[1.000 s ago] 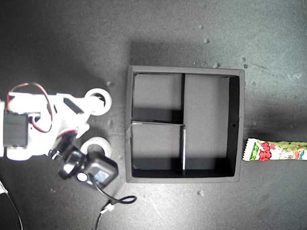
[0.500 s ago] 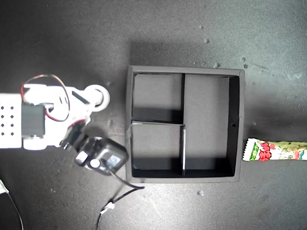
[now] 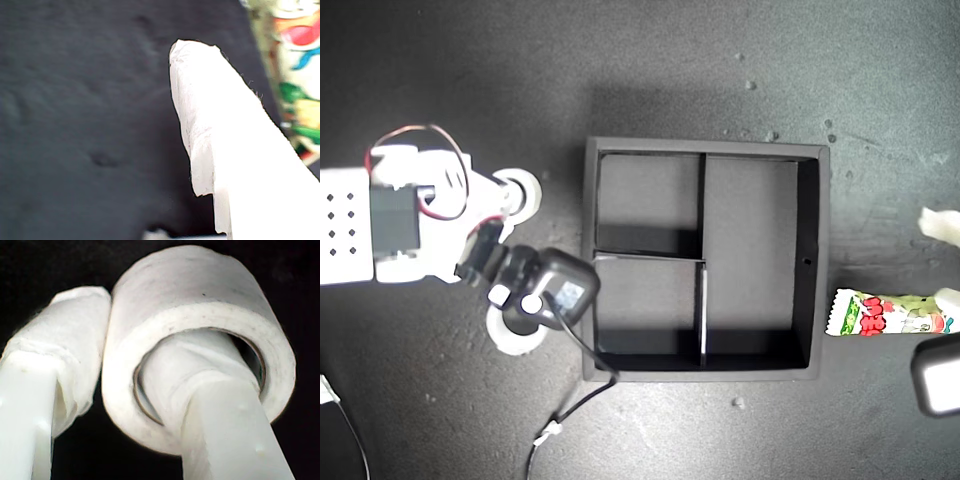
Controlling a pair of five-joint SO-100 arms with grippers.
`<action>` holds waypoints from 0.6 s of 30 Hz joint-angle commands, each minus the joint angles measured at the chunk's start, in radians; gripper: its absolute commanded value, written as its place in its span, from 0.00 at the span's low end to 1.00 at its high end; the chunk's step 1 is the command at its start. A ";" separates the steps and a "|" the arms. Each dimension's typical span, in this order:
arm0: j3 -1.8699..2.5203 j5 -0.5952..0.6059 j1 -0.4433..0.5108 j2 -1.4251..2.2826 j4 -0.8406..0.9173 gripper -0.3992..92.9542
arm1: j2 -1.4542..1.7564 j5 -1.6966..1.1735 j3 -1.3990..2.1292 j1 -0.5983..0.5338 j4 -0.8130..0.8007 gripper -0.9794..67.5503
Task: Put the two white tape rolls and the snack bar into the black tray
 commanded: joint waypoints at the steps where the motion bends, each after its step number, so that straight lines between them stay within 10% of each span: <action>1: -0.043 0.012 -0.017 0.040 -0.012 0.01 | -0.002 0.216 0.018 -0.081 -0.017 0.48; 18: -0.026 0.031 -0.031 0.064 -0.012 0.01 | -0.140 0.523 0.370 -0.247 -0.506 0.51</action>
